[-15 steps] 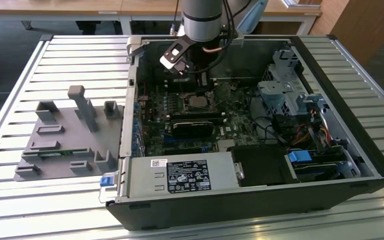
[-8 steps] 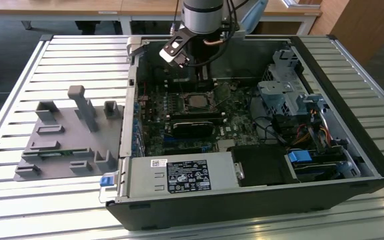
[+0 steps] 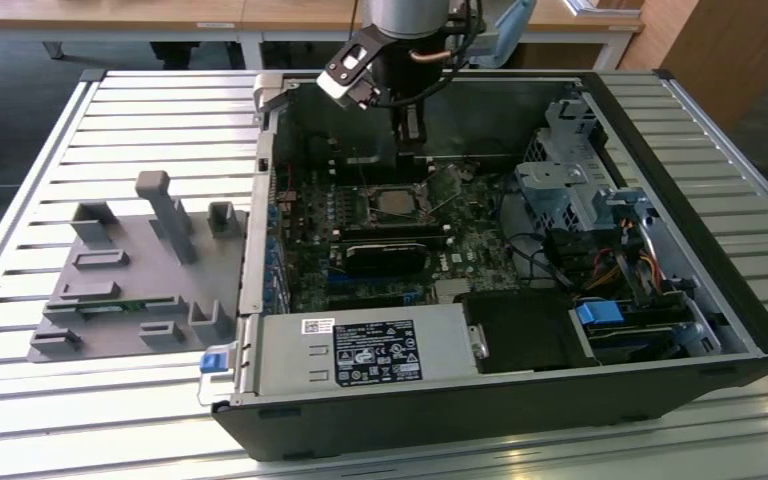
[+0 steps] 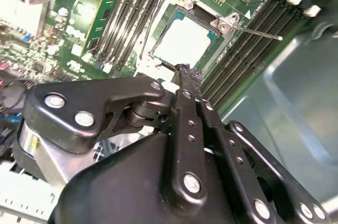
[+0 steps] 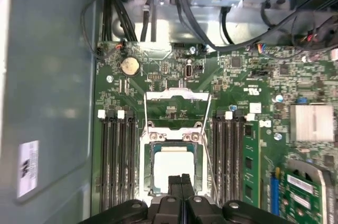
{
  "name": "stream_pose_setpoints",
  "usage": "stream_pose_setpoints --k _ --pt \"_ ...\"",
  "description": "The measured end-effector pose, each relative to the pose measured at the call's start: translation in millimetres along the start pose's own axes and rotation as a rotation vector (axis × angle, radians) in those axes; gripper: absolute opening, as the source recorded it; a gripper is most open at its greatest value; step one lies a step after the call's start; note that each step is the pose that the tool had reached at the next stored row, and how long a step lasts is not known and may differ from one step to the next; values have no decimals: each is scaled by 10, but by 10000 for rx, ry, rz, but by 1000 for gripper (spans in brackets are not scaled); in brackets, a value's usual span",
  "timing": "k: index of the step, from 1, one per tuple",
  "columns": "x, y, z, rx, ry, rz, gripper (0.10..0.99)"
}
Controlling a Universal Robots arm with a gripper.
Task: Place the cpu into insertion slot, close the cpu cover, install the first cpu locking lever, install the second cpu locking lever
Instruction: 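Close the cpu cover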
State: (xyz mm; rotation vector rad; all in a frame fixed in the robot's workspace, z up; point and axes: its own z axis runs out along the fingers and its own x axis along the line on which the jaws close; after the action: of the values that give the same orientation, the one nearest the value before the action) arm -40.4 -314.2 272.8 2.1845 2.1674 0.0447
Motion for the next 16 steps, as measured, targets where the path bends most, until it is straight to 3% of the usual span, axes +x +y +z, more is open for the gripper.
stream_pose_setpoints --k 5,12,16 --pt "-24 0 -3 -1 -15 -2 106" --pt "-131 5 1 -1 -15 0 106" --pt "-133 106 7 51 -16 -1 106"
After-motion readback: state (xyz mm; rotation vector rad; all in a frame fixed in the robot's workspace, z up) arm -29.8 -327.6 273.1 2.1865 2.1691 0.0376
